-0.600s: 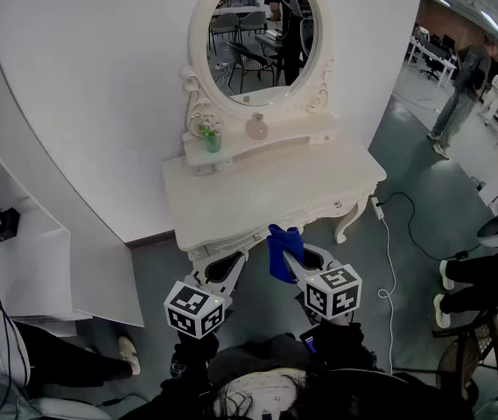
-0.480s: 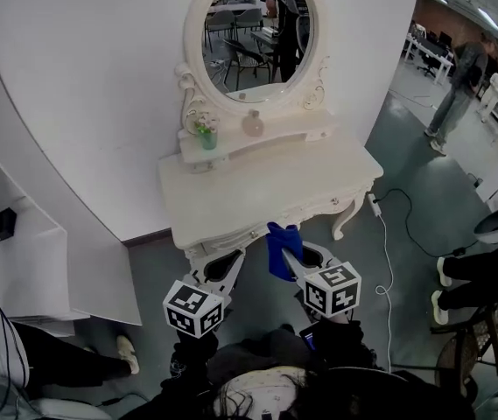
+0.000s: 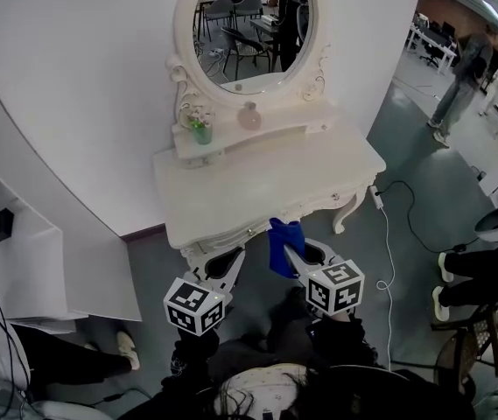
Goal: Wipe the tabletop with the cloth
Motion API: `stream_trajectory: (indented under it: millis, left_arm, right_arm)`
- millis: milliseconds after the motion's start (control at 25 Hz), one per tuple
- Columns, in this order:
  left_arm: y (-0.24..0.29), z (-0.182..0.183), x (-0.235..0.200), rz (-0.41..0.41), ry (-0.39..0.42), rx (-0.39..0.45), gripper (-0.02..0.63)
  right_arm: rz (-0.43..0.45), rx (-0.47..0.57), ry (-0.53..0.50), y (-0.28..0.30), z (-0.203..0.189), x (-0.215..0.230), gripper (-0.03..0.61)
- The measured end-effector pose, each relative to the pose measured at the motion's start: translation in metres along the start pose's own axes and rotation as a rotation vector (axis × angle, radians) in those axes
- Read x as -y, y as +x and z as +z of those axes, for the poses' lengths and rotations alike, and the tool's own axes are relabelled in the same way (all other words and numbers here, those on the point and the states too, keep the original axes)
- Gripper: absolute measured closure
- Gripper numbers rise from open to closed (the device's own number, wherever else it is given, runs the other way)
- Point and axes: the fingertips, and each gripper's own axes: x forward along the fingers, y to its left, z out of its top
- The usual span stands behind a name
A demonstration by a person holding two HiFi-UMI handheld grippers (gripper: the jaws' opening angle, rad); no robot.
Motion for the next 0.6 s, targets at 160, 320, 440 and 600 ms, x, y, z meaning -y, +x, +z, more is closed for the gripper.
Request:
stream_trajectory:
  millis: [160,320,440,600]
  left_arm:
    - [0.029,0.003,-0.008,0.006,-0.007,-0.013,0.614]
    - [0.072,0.007,-0.014,0.013,-0.011,-0.023,0.614]
    - [0.112,0.013,-0.017,0.018,-0.01,-0.03,0.614]
    - [0.163,0.025,-0.021,0.038,-0.016,-0.031,0.614]
  right_arm:
    - [-0.003,-0.011,0.01,0.01,0.004,0.03,0.502]
    - [-0.011,-0.016,0.016,0.022,0.013,0.076,0.502]
    - [-0.011,-0.024,0.016,0.033,0.023,0.115,0.502]
    - [0.007,-0.03,0.005,0.046,0.042,0.162,0.502]
